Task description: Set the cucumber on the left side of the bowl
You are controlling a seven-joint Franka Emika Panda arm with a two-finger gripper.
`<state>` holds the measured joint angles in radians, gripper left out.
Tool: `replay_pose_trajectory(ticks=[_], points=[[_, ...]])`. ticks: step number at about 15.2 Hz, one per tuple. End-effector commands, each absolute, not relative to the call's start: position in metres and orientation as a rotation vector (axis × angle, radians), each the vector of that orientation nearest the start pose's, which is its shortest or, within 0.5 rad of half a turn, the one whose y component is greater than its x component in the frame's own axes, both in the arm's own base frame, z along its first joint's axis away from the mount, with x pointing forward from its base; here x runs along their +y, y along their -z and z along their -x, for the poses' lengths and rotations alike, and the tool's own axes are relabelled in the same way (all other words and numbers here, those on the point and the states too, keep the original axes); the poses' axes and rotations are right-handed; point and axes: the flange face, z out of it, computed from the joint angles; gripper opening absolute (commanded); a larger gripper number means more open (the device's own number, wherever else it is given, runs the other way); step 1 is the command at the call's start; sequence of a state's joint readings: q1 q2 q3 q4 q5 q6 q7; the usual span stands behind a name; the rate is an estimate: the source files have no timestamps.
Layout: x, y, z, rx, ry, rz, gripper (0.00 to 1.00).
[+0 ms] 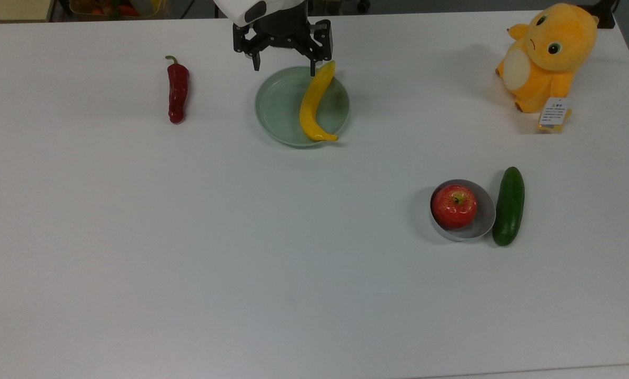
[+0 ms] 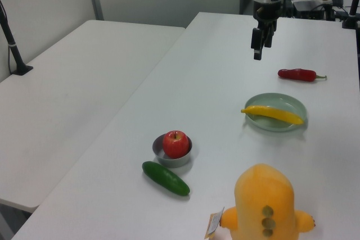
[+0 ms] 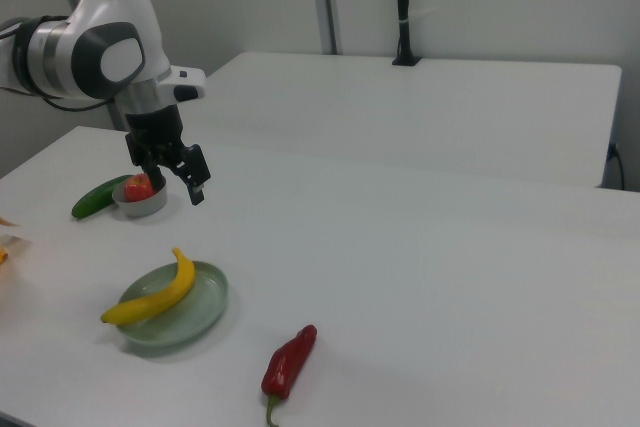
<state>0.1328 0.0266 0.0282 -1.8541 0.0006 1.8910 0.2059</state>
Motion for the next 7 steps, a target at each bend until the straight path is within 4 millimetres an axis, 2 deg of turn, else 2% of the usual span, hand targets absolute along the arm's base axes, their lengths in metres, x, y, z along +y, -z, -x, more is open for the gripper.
replay_pose_trajectory(ticks=[1,7], points=[[0.091,-0.5036,-0.5612,0.055,0.036,3.114,1.0],[0.0903,-0.5049,-0.5634,0.059,0.06,3.113,1.0]])
